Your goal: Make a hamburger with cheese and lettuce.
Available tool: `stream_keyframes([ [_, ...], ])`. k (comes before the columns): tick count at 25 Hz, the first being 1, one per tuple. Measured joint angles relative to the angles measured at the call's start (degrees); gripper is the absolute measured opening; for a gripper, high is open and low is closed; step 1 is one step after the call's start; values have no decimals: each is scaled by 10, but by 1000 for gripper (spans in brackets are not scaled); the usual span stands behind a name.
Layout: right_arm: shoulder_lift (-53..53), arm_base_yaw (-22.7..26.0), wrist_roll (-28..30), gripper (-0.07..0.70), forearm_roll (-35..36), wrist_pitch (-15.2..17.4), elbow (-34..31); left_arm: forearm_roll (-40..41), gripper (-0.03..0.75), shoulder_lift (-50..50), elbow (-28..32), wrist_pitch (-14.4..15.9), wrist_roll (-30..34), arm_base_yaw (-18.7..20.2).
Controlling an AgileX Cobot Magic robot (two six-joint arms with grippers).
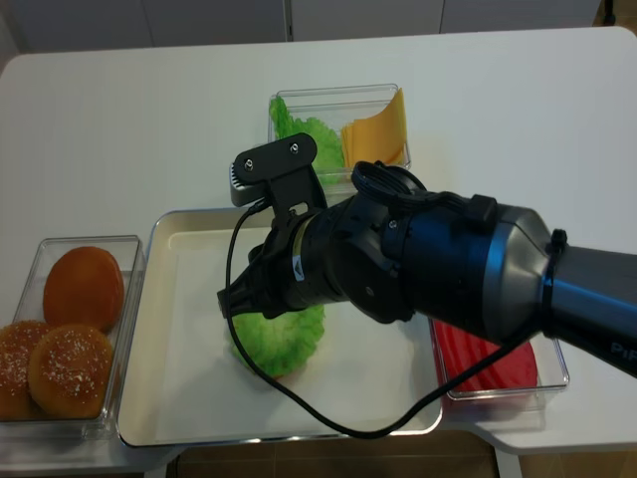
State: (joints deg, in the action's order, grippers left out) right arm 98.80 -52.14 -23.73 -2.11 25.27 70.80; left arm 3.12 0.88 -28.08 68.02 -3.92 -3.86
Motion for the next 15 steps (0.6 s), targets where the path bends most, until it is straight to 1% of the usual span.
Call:
stream_keyframes([
  [3, 0, 0, 0, 204, 0, 0, 0, 0, 362, 0, 0, 0, 0, 0],
  [6, 0, 0, 0, 307, -2, 2, 0, 0, 362, 0, 0, 0, 0, 0],
  [8, 0, 0, 0, 375, -18, 16, 0, 0, 362, 0, 0, 0, 0, 0],
  [9, 0, 2, 0, 397, -26, 31, 0, 0, 362, 0, 0, 0, 0, 0],
  [11, 0, 15, 0, 416, -33, 72, 0, 0, 362, 0, 0, 0, 0, 0],
  [13, 0, 37, 1, 423, -37, 120, 0, 0, 362, 0, 0, 0, 0, 0],
  [14, -1, 48, 6, 424, -38, 140, 0, 0, 362, 0, 0, 0, 0, 0],
  [15, -5, 60, 13, 424, -39, 154, 0, 0, 362, 0, 0, 0, 0, 0],
])
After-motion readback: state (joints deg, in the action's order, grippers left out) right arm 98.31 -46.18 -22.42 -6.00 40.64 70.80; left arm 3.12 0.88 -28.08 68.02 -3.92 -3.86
